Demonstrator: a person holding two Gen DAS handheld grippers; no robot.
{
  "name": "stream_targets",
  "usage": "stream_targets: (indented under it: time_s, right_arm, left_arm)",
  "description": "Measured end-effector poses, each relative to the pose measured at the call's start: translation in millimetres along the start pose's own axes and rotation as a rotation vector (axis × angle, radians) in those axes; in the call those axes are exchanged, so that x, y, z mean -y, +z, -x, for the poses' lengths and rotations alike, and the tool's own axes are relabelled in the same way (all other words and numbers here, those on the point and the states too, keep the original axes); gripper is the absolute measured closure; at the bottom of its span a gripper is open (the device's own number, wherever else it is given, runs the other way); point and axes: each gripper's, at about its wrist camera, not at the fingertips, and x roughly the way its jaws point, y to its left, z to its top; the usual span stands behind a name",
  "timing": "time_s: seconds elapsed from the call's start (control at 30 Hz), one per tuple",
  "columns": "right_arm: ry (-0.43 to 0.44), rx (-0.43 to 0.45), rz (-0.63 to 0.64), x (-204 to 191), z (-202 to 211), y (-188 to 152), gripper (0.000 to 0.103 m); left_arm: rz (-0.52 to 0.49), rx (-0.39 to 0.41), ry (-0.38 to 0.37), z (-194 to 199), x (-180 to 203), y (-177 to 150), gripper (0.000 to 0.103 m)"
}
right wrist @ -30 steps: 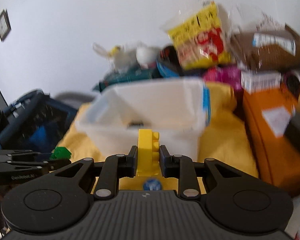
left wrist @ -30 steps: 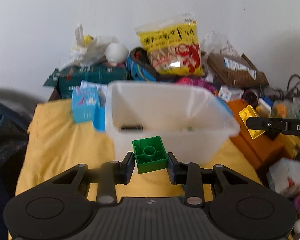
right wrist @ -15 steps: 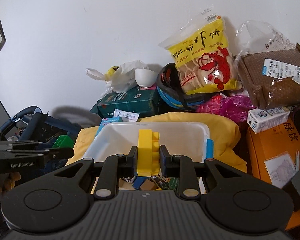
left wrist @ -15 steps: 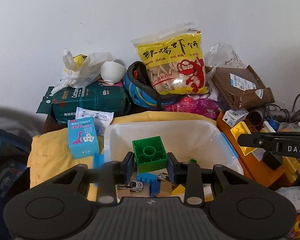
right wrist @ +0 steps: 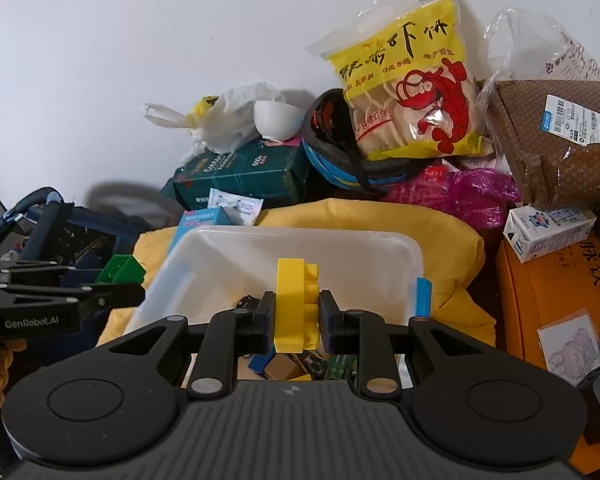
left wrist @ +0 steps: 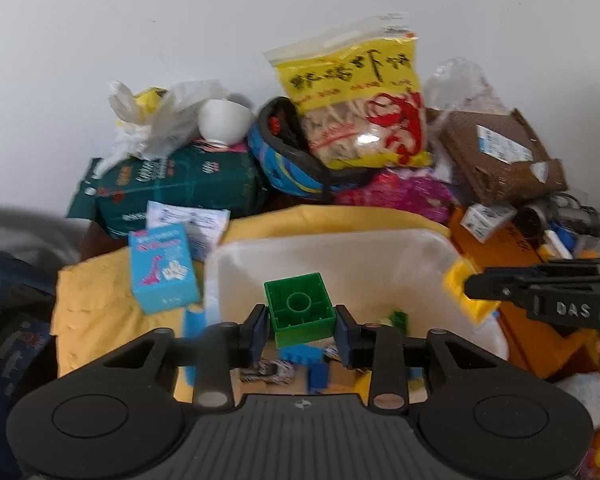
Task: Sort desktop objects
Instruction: 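Carry the green and yellow bricks into the white bin and open both tools, then grasp the red Lego brick with the left tool while the right tool grasps the teal figure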
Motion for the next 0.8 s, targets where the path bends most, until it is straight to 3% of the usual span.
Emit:
stream_targets:
  time_s: [0.07, 0.1, 0.13, 0.3, 0.5, 0.63, 0.73, 0.8]
  right_arm:
    - [-0.02, 0.001, 0.0, 0.4, -3.6, 1.1, 0.07]
    - [-0.03, 0.004, -0.002, 0.7, -5.0, 1.6, 0.057]
    - [-0.035, 0.009, -0.004, 1.2, -6.1, 1.3, 0.053]
    - [-0.025, 0.015, 0.029, -1.8, -3.1, -11.9, 0.054]
    - [0.05, 0.046, 0.12, -21.6, 17.5, -82.2, 0.054]
    - [0.059, -0.072, 0.182, -34.0, -4.1, -149.8, 0.055]
    - [0.04, -0.134, 0.186, -35.5, -27.4, -176.5, 0.055]
    - [0.034, -0.145, 0.181, -37.3, -36.7, -183.9, 0.06]
  left_arm:
    - [0.003, 0.013, 0.037, -2.6, -1.2, 2.1, 0.038]
    - [0.002, 0.016, 0.047, -3.7, -2.1, 2.1, 0.038]
    - [-0.002, 0.011, 0.048, -4.3, -2.5, 1.1, 0.038]
    - [-0.032, 0.027, 0.033, 4.5, -4.3, -26.4, 0.038]
    - [-0.037, 0.054, 0.005, 25.3, -7.4, -105.2, 0.038]
    - [-0.027, 0.018, 0.008, 27.2, -6.1, -164.9, 0.038]
    - [0.016, -0.018, 0.002, 26.4, -3.7, -198.6, 0.038]
    - [0.026, -0.035, -0.009, 27.3, 0.9, -214.4, 0.038]
